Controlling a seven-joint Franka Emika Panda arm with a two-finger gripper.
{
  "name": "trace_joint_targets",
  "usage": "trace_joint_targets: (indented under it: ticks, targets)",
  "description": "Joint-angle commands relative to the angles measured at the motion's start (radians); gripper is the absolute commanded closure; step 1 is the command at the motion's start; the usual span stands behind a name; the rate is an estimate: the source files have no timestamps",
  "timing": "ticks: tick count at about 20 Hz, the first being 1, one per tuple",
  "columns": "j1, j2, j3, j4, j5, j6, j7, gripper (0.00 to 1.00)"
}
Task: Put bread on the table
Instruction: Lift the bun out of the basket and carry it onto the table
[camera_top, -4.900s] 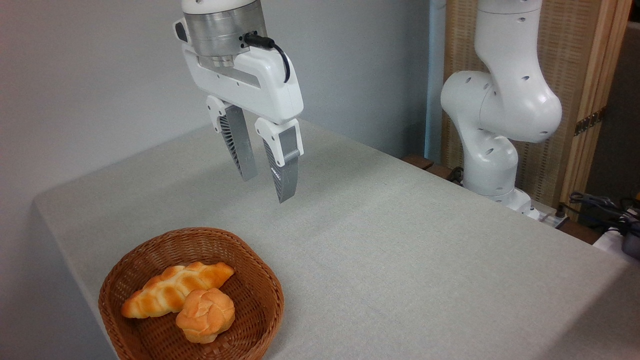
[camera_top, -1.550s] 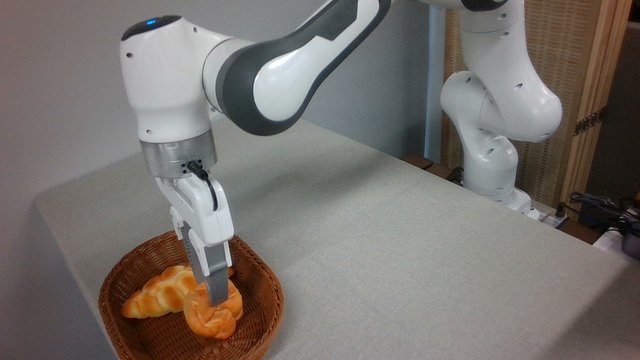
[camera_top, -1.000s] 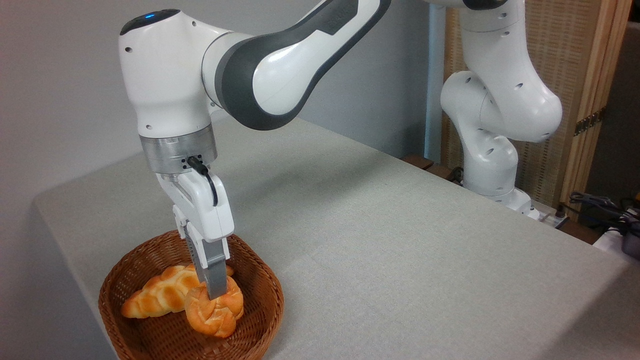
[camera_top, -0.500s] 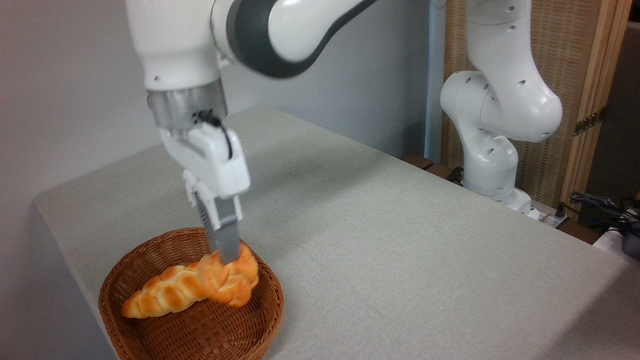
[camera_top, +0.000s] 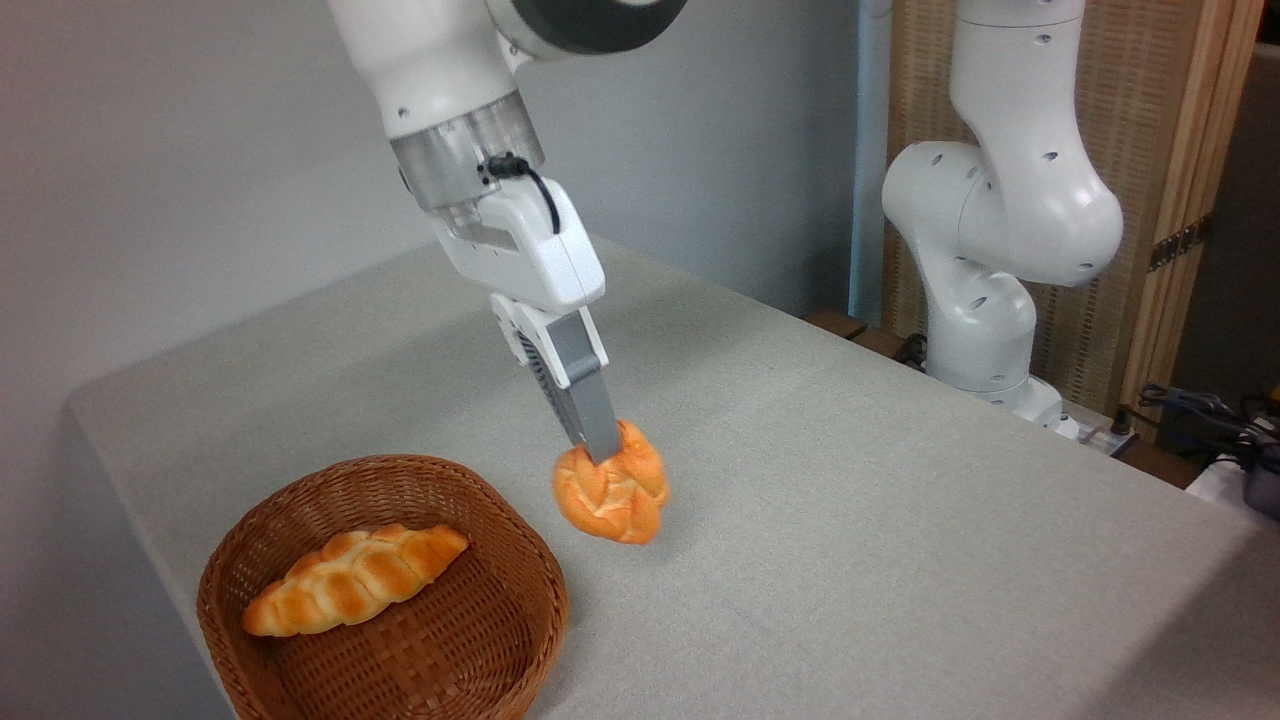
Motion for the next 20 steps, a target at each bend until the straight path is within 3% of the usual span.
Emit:
trace_joint_targets:
  ticks: [1,2,4,5,7,8,12,15,20]
  targets:
    - [-0.055,-0.035,0.01,-0.113,0.118,0.01,0.016,0.63]
    - [-0.066,-0.038,0.01,-0.139,0.147,0.011,0.014,0.53]
    - [-0.095,-0.04,0.01,-0.178,0.216,0.01,0.0,0.5]
    - [-0.1,-0.041,0.01,-0.183,0.22,0.01,0.0,0.4]
    - [-0.1,-0.04,0.01,-0.183,0.22,0.01,-0.004,0.08]
    - [-0.1,-0.041,0.01,-0.183,0.22,0.01,-0.004,0.0]
    - [-0.103,-0.042,0.008,-0.183,0.201,0.002,-0.016,0.0]
    - [-0.123,-0.034,0.008,-0.192,0.158,0.0,-0.018,0.0]
    - [-0.13,-0.028,0.008,-0.196,0.154,0.002,-0.016,0.0]
